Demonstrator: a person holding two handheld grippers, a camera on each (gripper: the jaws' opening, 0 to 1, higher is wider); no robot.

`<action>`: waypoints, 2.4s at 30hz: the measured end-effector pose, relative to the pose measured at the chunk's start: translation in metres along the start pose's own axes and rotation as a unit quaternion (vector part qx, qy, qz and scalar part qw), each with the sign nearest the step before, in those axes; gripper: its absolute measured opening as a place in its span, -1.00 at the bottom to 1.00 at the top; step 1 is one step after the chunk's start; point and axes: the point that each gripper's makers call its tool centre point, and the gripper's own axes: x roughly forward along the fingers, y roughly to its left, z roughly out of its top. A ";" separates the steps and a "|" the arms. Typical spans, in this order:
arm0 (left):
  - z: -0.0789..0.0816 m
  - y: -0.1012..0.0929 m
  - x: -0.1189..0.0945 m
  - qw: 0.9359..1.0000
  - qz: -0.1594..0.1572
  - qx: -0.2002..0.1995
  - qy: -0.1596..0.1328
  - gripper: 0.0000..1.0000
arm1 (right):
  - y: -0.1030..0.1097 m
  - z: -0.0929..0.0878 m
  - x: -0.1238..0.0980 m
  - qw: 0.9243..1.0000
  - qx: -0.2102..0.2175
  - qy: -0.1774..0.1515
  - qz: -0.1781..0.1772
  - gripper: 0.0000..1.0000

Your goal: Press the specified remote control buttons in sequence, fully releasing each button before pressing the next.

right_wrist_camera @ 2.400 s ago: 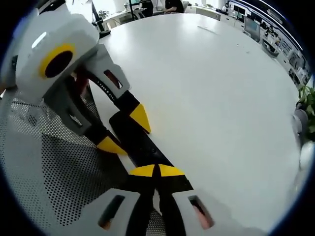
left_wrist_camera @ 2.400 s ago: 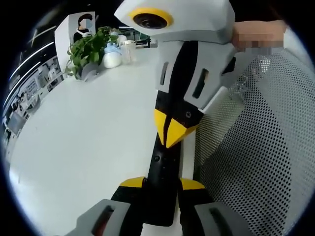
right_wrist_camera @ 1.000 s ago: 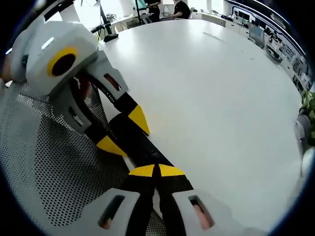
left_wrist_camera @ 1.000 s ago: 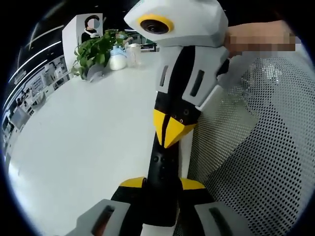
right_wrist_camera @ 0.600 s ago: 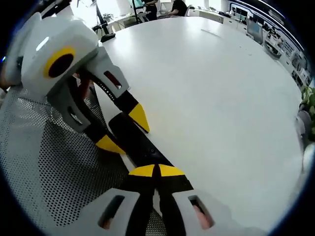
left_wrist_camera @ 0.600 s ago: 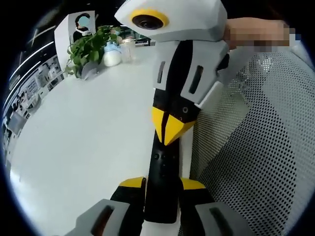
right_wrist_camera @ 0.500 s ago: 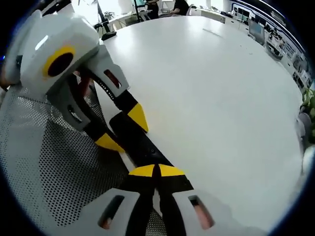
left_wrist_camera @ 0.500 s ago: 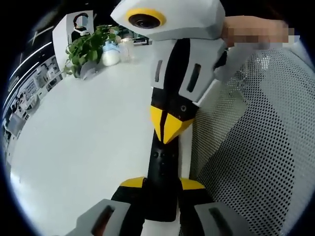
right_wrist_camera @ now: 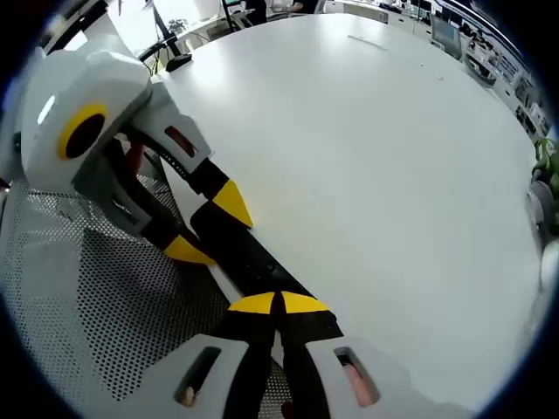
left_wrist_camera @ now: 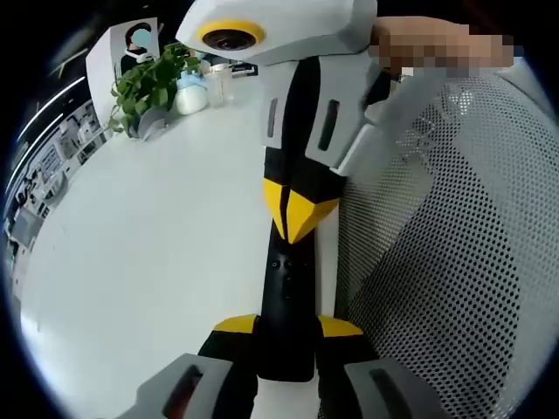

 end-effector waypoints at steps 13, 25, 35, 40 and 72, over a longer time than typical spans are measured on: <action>0.004 0.001 0.003 1.000 -0.006 0.000 -0.006 -0.52 | 0.000 0.019 0.003 0.993 0.111 -0.026 0.036 -1.00; 0.004 0.001 0.004 1.000 -0.002 -0.005 -0.012 -0.52 | 0.002 0.016 0.013 0.992 0.114 -0.007 0.045 -1.00; 0.005 0.001 0.004 1.000 0.000 -0.008 -0.016 -0.52 | 0.002 0.017 0.011 0.995 0.098 -0.009 0.035 -1.00; 0.005 0.001 0.004 1.000 0.000 -0.008 -0.017 -0.52 | 0.002 0.018 0.013 0.998 0.063 -0.010 0.020 -1.00; 0.006 0.001 0.004 1.000 -0.002 -0.006 -0.018 -0.52 | -0.007 0.027 0.018 0.997 0.053 -0.047 -0.002 -1.00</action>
